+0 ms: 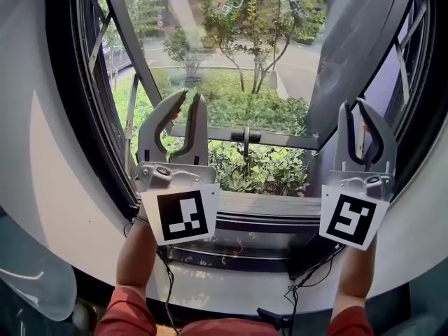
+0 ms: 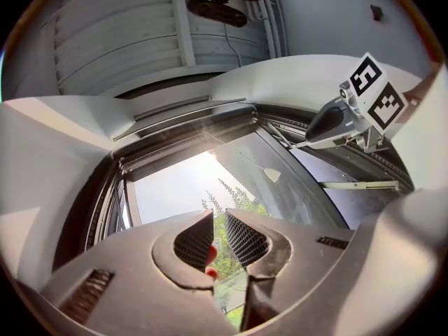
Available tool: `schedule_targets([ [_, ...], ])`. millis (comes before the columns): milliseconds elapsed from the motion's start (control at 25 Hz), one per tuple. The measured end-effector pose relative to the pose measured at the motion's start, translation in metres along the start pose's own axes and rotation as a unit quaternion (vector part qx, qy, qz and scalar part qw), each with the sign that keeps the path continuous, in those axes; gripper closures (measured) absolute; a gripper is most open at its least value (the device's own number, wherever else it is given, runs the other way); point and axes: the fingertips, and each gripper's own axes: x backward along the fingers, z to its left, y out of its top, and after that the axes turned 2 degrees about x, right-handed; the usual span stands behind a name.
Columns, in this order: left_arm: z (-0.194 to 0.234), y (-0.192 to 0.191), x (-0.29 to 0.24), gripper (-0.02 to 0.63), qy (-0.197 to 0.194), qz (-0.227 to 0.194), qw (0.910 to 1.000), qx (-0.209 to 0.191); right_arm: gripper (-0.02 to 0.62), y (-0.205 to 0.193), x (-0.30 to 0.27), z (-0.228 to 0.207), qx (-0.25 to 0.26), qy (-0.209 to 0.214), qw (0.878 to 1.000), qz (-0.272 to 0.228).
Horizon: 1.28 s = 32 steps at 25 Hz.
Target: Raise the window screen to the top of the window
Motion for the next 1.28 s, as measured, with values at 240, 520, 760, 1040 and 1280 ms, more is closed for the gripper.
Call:
schedule_targets([
  [240, -0.015, -0.033, 0.025, 0.554, -0.009, 0.036, 0.9988, 0.032, 0.522, -0.022, 0.021, 0.022, -0.049, 0.024, 0.998, 0.017],
  [520, -0.046, -0.082, 0.054, 0.554, -0.027, 0.091, 0.9933, 0.065, 0.522, -0.051, 0.05, 0.047, -0.101, 0.044, 0.993, 0.043],
  [760, -0.068, -0.118, 0.086, 0.554, -0.047, 0.14, 0.9846, 0.094, 0.522, -0.081, 0.082, 0.081, -0.147, 0.066, 0.983, 0.087],
  [1040, -0.073, -0.15, 0.121, 0.554, -0.039, 0.185, 0.9709, 0.147, 0.522, -0.102, 0.126, 0.117, -0.204, 0.092, 0.967, 0.126],
  [1280, -0.072, -0.159, 0.162, 0.554, -0.024, 0.216, 0.9596, 0.179, 0.522, -0.116, 0.163, 0.148, -0.238, 0.128, 0.949, 0.162],
])
